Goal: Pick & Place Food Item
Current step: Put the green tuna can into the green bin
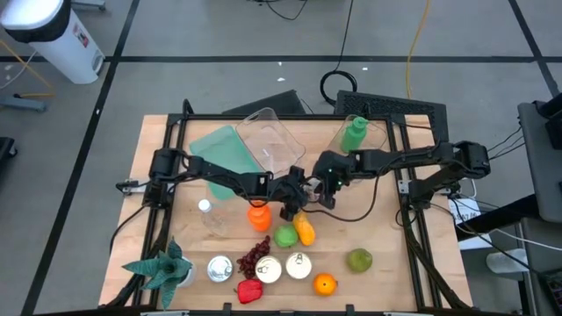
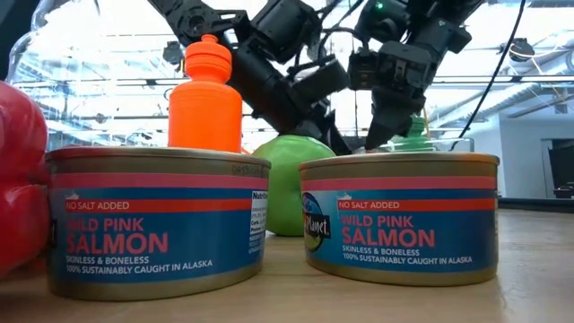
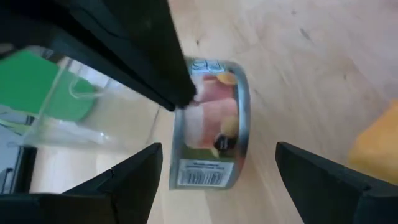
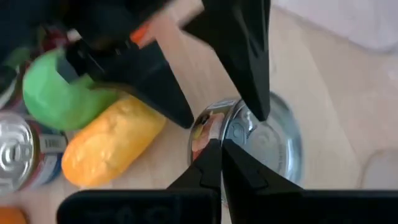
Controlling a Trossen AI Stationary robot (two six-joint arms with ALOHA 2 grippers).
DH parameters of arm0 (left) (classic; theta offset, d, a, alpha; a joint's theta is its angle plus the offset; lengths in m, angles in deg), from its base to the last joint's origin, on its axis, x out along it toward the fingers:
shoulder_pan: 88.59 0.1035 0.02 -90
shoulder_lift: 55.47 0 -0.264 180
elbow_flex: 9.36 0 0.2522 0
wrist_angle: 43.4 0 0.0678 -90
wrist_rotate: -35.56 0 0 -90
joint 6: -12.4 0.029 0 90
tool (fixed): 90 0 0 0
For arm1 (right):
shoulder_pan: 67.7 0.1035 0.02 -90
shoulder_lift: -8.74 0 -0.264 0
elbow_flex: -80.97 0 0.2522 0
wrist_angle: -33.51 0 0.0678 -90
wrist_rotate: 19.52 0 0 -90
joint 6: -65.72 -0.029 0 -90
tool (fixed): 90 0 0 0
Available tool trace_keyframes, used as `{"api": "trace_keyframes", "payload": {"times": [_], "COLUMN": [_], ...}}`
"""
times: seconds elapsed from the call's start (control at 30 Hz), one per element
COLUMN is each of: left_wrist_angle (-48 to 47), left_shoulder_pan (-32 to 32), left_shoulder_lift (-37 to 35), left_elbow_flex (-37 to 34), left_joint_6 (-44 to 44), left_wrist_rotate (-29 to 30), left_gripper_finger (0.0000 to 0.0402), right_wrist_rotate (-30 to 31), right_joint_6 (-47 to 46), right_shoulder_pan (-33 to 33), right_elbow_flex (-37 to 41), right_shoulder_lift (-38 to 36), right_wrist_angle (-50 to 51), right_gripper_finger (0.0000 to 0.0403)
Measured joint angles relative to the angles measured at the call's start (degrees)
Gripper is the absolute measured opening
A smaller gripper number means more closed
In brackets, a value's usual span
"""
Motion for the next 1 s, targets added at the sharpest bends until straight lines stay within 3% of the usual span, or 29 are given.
{"api": "trace_keyframes", "payload": {"times": [0.23,0.37,0.7,1.0], "left_wrist_angle": [2.5,2.9,3.2,1.3], "left_shoulder_pan": [1.7,1.8,0.4,-2.8], "left_shoulder_lift": [2.1,2.0,1.9,0.1], "left_elbow_flex": [0.1,0.1,0.1,0.2], "left_joint_6": [-2.4,-2.5,0.5,2.6], "left_wrist_rotate": [0.6,0.7,1.0,7.2], "left_gripper_finger": [0.0323,0.0303,0.0138,0.0138], "right_wrist_rotate": [0.0,0.0,-0.1,-0.8], "right_joint_6": [-0.1,0.4,1.2,1.7], "right_shoulder_pan": [-0.3,-0.3,-0.3,-0.1], "right_elbow_flex": [0.0,0.0,-0.1,-0.2], "right_shoulder_lift": [0.0,0.0,-0.1,-0.2], "right_wrist_angle": [-1.5,-1.6,-1.0,-1.8], "right_gripper_finger": [0.0001,0.0001,0.0000,0.0000]}}
